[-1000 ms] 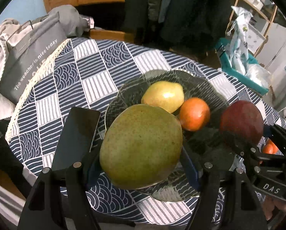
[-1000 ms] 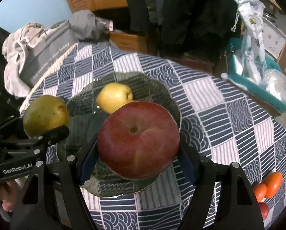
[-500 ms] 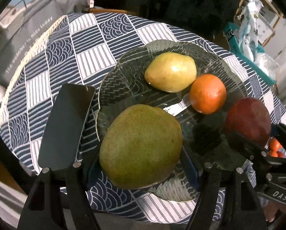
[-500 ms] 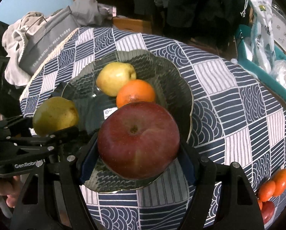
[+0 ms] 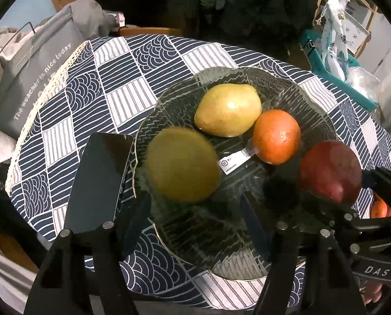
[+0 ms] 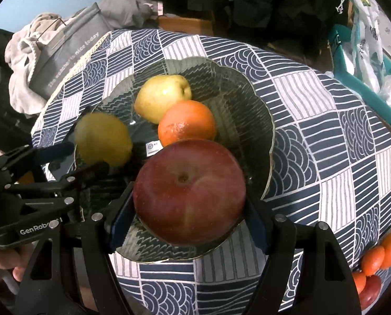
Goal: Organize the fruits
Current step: 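Lower the red apple into the bowl with right gripper while left gripper releases the pear there, then withdraw both open tools from the bowl back toward the remaining fruit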
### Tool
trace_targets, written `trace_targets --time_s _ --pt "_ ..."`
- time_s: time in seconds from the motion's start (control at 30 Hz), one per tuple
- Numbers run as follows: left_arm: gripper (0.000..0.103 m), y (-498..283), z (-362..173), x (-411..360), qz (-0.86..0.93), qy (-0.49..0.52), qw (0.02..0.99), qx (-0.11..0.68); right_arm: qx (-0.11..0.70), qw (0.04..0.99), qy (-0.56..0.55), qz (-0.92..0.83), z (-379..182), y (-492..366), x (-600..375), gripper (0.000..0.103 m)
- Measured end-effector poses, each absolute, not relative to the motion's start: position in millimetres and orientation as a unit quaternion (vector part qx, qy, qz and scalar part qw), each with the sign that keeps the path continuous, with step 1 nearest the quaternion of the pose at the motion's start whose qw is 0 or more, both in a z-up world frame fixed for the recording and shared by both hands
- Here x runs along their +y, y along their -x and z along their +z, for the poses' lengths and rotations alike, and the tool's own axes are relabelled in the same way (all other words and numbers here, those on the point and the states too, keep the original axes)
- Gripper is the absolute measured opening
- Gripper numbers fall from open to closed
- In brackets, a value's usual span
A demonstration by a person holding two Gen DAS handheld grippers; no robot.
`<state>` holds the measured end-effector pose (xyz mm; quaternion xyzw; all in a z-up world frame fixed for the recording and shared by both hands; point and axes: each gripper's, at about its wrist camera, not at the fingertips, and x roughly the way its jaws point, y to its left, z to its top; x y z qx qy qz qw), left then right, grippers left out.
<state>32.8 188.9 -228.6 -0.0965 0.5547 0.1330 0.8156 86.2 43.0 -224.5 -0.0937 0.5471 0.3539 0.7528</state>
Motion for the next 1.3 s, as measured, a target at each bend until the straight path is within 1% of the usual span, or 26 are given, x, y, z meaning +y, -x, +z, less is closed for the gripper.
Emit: trace_targets --time_s 0.37,0.5,0.73,0.87,0.93,1.2,1.3 --pt "0.072 -30 -212 187 0.129 0.104 0.821 0.546 0.546 0.748 0.083 0.367 -222 -81 41 0.077" --pt "0.072 -30 -202 185 0.124 0.107 0.829 0.535 0.522 0.766 0.055 0.372 -202 -83 30 0.082" --pt "0.072 -30 -181 172 0.105 0.113 0.844 0.514 0.489 0.798 0.036 0.35 -170 -91 8 0.082" --pt "0.072 -31 -168 161 0.094 0.101 0.855 0.5 0.471 0.821 0.05 0.318 -154 -92 -3 0.082" --pt "0.075 -32 -161 156 0.088 0.099 0.86 0.493 0.462 0.832 0.056 0.301 -146 -93 -10 0.082" --pt "0.075 -33 -139 133 0.061 0.093 0.876 0.47 0.419 0.867 0.084 0.257 -119 -85 -33 0.082" --pt "0.078 -32 -128 123 0.052 0.083 0.883 0.458 0.405 0.877 0.085 0.245 -109 -81 -42 0.082"
